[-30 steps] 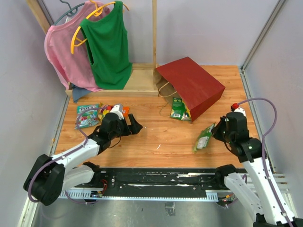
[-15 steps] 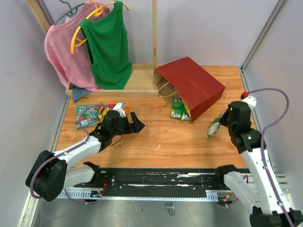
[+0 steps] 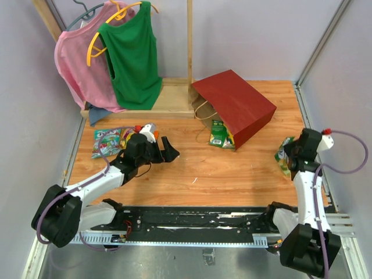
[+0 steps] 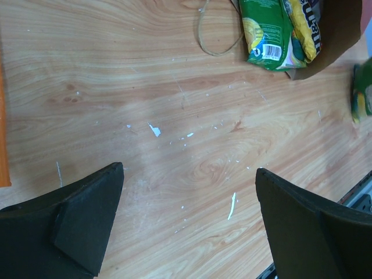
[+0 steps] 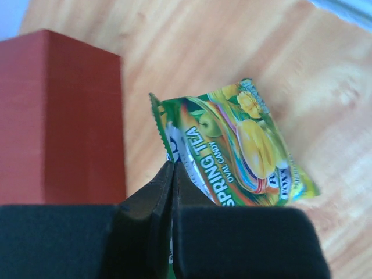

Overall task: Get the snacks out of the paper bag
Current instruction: Place the snack at the center of the board.

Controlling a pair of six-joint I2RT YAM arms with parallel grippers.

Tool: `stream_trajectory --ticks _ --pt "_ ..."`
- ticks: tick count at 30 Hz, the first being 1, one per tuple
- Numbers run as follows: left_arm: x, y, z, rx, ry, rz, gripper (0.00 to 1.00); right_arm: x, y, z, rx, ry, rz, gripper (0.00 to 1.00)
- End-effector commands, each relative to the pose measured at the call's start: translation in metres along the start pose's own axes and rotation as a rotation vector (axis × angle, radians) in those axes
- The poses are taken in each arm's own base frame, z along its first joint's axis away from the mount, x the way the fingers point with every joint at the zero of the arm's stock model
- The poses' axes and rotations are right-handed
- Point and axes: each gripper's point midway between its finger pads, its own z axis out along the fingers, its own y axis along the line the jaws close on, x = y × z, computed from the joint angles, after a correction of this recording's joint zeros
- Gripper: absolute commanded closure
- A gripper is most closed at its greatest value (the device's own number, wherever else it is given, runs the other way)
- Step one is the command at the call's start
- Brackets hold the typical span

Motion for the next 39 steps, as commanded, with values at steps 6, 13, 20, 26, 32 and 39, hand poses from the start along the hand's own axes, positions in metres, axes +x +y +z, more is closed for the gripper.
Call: stream_trajectory --ticks 6,13,20,26,32,39 --pt "-0.002 -0.002 0.006 0.019 0.019 0.030 0.00 0.027 -0.020 0.016 -0.018 0.081 0.168 0.99" --pt "-0.003 -0.008 0.010 0.042 0.030 0.018 0.01 0.010 0.041 0.022 -0.182 0.122 0.163 0.99" --pt "-0.008 -0.010 0.011 0.034 0.032 0.020 0.01 -0.012 0.099 0.001 -0.322 0.072 0.141 0.99" --pt "-0.010 -0.009 0.013 0.023 0.030 0.024 0.01 -0.013 0.069 0.002 -0.226 0.008 0.136 0.99" --pt "-0.007 -0.008 0.016 0.023 0.050 0.025 0.01 0.088 -0.017 0.037 -0.048 0.216 0.314 0.99" --pt "-0.006 -0.004 0.013 -0.002 0.056 0.041 0.01 0.122 -0.043 0.038 0.027 0.312 0.298 0.97"
